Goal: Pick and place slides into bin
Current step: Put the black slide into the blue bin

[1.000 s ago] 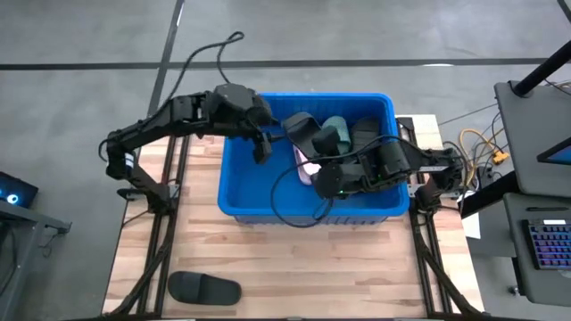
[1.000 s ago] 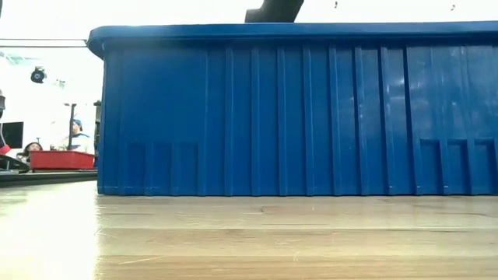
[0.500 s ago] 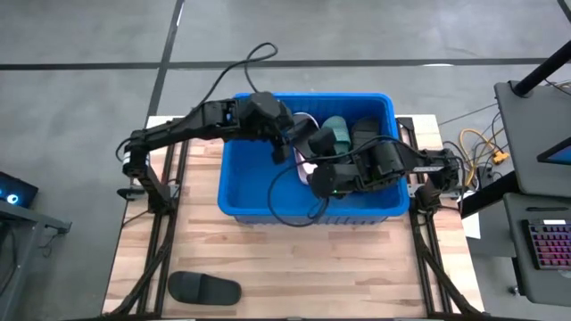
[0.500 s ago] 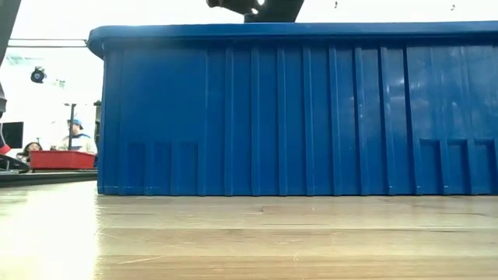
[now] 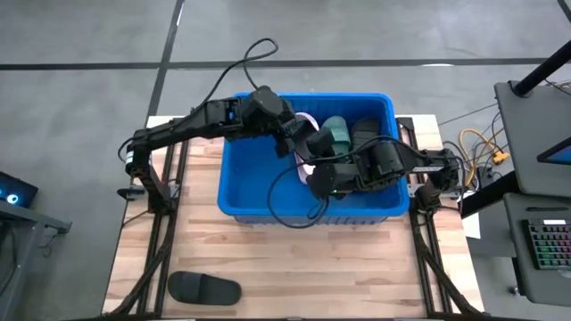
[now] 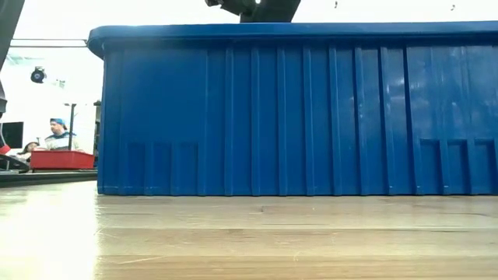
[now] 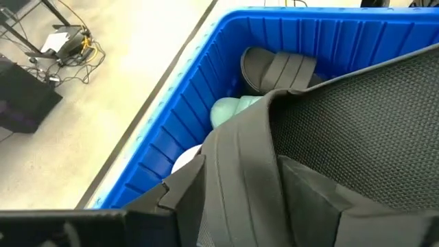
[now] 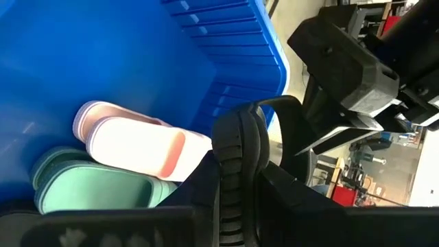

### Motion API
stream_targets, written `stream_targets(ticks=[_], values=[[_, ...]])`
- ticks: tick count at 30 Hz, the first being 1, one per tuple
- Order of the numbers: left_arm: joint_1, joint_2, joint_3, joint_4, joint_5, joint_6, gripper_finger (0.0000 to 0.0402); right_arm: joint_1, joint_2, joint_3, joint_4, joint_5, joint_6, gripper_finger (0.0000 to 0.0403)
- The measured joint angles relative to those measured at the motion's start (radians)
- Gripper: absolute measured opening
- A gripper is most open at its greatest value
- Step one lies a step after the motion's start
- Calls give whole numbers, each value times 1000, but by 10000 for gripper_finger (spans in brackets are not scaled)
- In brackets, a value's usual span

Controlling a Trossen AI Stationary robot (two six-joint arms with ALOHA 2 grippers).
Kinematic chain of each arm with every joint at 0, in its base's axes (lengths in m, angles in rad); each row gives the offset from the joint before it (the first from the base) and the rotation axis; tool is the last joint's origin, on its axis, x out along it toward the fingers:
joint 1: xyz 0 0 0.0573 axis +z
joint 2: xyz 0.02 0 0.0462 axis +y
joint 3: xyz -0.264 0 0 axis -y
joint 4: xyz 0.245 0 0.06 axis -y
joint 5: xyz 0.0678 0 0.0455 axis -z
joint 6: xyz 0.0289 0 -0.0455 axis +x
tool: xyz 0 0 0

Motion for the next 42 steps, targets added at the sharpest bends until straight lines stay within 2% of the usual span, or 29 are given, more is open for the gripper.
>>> stream_targets(ticks=[8, 19, 22, 27, 34, 36, 42], values=[[7, 0, -9, -1, 2, 1, 120, -5, 0, 0, 3, 5, -10, 46], [10, 0, -21, 0, -24, 49, 110, -5, -2, -1, 53, 23, -55, 46], [13, 0, -21, 1, -26, 51, 86, -5, -2, 0, 54, 25, -55, 46], [13, 0, -21, 3, -26, 102, 15, -5, -4, 0, 58, 26, -52, 46], [13, 0, -21, 11, -29, 125, 2, -13, -4, 0, 61, 25, -8, 45], [18, 1, -21, 21, -30, 129, 1, -20, -4, 0, 62, 23, 19, 59], [50, 0, -21, 18, -29, 143, 1, -25, -15, 0, 46, 17, 122, 155]])
